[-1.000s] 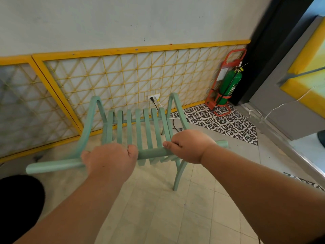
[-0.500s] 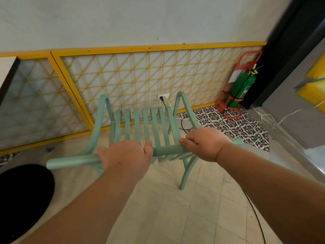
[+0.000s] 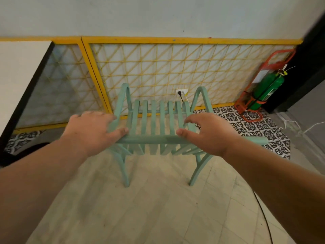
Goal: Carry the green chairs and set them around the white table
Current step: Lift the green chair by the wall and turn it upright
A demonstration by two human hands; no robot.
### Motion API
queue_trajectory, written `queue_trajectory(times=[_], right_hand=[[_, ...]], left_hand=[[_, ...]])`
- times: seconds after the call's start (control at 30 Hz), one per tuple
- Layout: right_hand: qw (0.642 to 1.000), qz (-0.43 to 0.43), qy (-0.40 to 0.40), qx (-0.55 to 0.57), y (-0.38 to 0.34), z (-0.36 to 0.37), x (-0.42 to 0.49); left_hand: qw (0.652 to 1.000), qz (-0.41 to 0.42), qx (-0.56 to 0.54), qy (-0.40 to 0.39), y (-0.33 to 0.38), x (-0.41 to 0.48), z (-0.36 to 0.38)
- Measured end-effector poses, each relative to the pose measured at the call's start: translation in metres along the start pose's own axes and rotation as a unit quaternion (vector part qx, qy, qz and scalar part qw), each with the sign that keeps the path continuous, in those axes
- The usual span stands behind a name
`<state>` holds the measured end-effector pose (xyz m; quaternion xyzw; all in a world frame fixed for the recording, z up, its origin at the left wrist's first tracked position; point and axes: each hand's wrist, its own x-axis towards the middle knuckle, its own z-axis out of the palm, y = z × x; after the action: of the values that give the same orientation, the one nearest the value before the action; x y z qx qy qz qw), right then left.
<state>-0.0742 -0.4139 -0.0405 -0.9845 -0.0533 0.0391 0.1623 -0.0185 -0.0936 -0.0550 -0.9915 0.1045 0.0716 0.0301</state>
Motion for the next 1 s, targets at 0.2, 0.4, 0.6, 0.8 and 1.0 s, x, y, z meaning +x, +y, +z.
queue_trajectory(times=[0.2, 0.4, 0.6, 0.8, 1.0], right_hand=[[0.998, -0.032, -0.052, -0.033, -0.041, 0.028, 0.014], [0.982, -0.036, -0.054, -0.178, -0.051, 0.032, 0.017], [0.978, -0.052, -0.057, -0.195, -0.047, 0.032, 0.018], [0.978, -0.070, -0.060, -0.185, -0.038, 0.030, 0.020], [0.979, -0.080, -0.053, -0.178, -0.015, 0.023, 0.024]], left_hand=[[1.000, 0.018, -0.011, -0.004, -0.010, 0.004, 0.012], [0.999, 0.047, 0.002, -0.028, -0.013, 0.003, 0.009], [0.991, 0.071, -0.056, -0.098, -0.011, 0.004, 0.005], [0.991, 0.058, -0.042, -0.109, 0.004, -0.002, 0.002], [0.993, 0.050, -0.046, -0.099, 0.027, -0.016, 0.002]])
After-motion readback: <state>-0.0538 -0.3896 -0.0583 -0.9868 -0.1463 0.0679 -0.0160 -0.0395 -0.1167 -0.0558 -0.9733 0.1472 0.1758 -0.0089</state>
